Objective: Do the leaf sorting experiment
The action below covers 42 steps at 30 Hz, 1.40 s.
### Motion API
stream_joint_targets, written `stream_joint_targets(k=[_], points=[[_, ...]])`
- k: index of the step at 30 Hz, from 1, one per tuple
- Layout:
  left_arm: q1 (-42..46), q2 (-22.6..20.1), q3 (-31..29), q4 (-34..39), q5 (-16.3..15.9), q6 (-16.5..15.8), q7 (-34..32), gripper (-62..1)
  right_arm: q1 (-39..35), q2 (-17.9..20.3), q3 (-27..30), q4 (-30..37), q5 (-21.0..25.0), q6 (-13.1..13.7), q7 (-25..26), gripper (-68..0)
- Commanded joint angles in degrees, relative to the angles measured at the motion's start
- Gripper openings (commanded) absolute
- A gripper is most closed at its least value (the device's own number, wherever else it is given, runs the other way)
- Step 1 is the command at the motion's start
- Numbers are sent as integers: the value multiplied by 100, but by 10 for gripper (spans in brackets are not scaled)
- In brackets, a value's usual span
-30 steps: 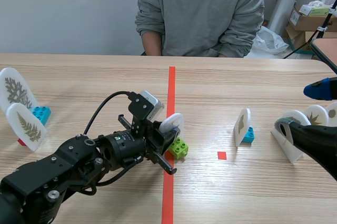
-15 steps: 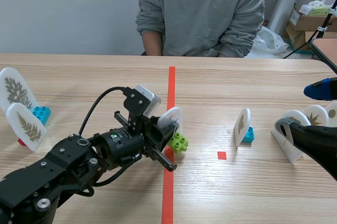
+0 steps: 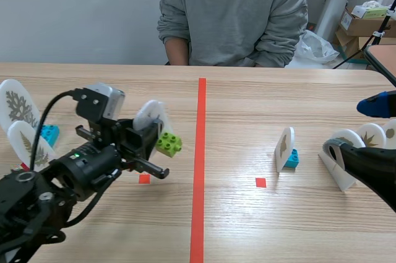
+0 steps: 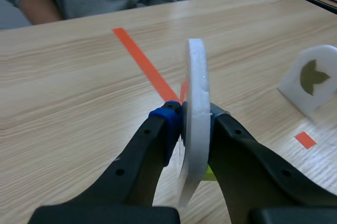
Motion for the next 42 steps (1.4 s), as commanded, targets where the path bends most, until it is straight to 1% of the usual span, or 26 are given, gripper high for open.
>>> stream_joint_targets(k=[1,7,8,12,14,15,19,24,28,29,33,38,40,42], points=[[13,7,-151,118,-55,114,-2,-565,66,48,20,4,39,44,59,-169],[70,2,-852,151,-420,658,374,-565,66,48,20,4,39,44,59,-169],[70,-9,-935,138,-483,778,450,-565,66,48,20,4,39,44,59,-169],[68,-92,-1150,-7,-522,1209,553,-565,66,48,20,4,39,44,59,-169],[55,-166,-1239,-140,-693,1386,564,-565,68,48,20,4,39,44,59,-169],[48,-186,-1281,-221,-756,1401,560,-565,87,48,20,4,39,44,59,-169],[-22,-275,-1432,-529,-802,1539,542,-565,94,46,20,4,39,44,61,-169],[-125,-343,-1550,-837,-820,1543,538,-565,94,48,20,4,39,44,59,-169],[-151,-354,-1550,-938,-813,1543,551,-565,94,46,20,4,39,44,59,-169],[-155,-354,-1550,-966,-809,1572,553,-565,94,46,20,4,39,44,61,-169],[-153,-354,-1550,-981,-761,1878,584,-565,94,46,20,4,39,44,61,-169],[-153,-352,-1543,-981,-761,1928,557,-561,94,46,20,4,39,44,61,-169],[-153,-354,-1543,-981,-761,1928,557,-521,94,46,20,4,39,44,61,-169],[-153,-354,-1543,-981,-752,1928,557,-448,94,46,20,4,39,44,61,-169]])
